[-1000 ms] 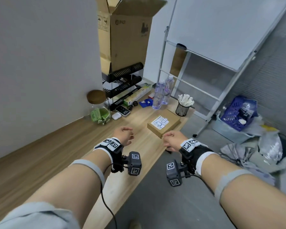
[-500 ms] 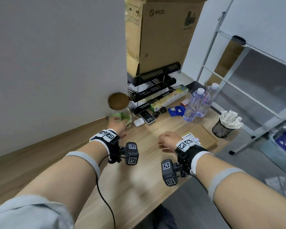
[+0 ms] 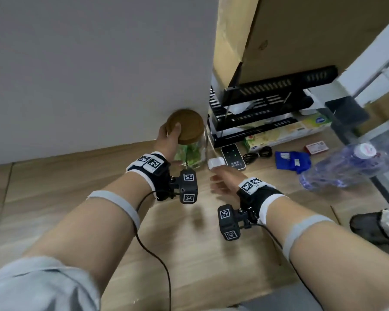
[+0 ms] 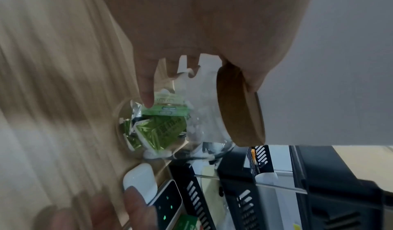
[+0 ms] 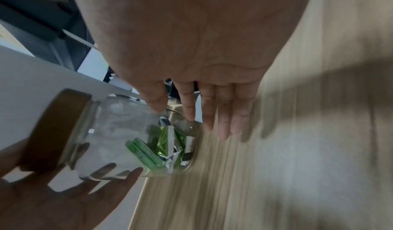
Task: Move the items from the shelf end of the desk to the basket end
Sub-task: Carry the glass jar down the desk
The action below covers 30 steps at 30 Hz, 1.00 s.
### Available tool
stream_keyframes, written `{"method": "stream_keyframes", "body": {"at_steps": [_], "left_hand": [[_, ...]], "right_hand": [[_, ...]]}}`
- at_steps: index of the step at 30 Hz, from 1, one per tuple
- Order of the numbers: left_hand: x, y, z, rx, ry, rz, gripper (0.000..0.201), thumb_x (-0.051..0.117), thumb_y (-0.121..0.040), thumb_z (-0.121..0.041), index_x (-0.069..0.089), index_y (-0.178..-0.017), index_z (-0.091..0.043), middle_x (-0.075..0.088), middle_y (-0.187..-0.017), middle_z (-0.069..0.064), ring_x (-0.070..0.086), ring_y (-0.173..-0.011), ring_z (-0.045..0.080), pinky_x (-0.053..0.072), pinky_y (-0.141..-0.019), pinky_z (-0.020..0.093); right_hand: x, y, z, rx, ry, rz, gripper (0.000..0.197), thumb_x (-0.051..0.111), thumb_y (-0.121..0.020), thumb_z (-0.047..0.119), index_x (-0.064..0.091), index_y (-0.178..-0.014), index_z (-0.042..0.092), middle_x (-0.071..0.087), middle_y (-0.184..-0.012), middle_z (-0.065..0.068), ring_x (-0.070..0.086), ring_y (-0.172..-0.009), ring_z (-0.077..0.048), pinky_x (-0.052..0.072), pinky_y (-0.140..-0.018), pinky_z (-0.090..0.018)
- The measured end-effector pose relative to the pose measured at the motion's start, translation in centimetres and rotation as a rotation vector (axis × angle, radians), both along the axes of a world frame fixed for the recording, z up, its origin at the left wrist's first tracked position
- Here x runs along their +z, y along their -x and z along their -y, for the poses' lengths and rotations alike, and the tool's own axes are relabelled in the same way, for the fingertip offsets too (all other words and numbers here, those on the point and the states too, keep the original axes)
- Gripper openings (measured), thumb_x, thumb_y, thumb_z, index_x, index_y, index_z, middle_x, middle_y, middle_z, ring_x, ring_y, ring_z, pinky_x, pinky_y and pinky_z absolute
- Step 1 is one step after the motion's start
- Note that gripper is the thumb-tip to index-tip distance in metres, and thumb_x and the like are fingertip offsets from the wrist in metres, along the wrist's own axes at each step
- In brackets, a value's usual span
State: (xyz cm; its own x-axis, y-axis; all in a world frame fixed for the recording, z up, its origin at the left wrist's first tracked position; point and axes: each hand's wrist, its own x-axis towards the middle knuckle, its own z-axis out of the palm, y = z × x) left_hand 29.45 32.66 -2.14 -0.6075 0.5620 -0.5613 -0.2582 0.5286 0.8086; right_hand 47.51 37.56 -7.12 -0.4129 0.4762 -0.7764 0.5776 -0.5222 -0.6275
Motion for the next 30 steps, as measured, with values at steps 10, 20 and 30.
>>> {"method": "stream_keyframes", "body": {"at_steps": [10,20,30], "left_hand": [[-1.7,5.0,6.9,0.064,-0.107,0.15,0.042,0.039,-0.1,-0.048,0.045,-0.14,-0.035,0.049,-0.142,0.003,0.05,-0.128,0.028,0.056,-0.084,0.06],[-0.1,10.1,23.6,0.286,-0.138,0.234,0.066,0.061,-0.078,-0.064,0.049,-0.137,-0.038,0.055,-0.138,0.004,0.056,-0.123,0.03,0.053,-0.082,0.068],[7.4,18.7,51.2,0.373,-0.277,0.044,0.029,0.046,-0.101,-0.037,0.057,-0.126,-0.029,0.06,-0.124,0.006,0.061,-0.114,0.029,0.055,-0.083,0.061]], "right_hand": [[-2.9,6.8,1.3,-0.256,0.2,-0.127,0.057,0.054,-0.073,0.078,0.058,-0.109,0.034,0.066,-0.118,-0.008,0.059,-0.119,-0.038,0.048,-0.099,-0.057],[-0.1,14.7,14.7,-0.14,0.165,-0.156,0.06,0.059,-0.077,0.067,0.066,-0.111,0.017,0.073,-0.107,-0.018,0.07,-0.099,-0.035,0.054,-0.091,-0.054],[5.7,27.7,39.9,0.114,0.109,-0.236,0.064,0.045,-0.085,0.07,0.056,-0.121,0.018,0.071,-0.104,-0.017,0.071,-0.095,-0.033,0.055,-0.082,-0.044]]}}
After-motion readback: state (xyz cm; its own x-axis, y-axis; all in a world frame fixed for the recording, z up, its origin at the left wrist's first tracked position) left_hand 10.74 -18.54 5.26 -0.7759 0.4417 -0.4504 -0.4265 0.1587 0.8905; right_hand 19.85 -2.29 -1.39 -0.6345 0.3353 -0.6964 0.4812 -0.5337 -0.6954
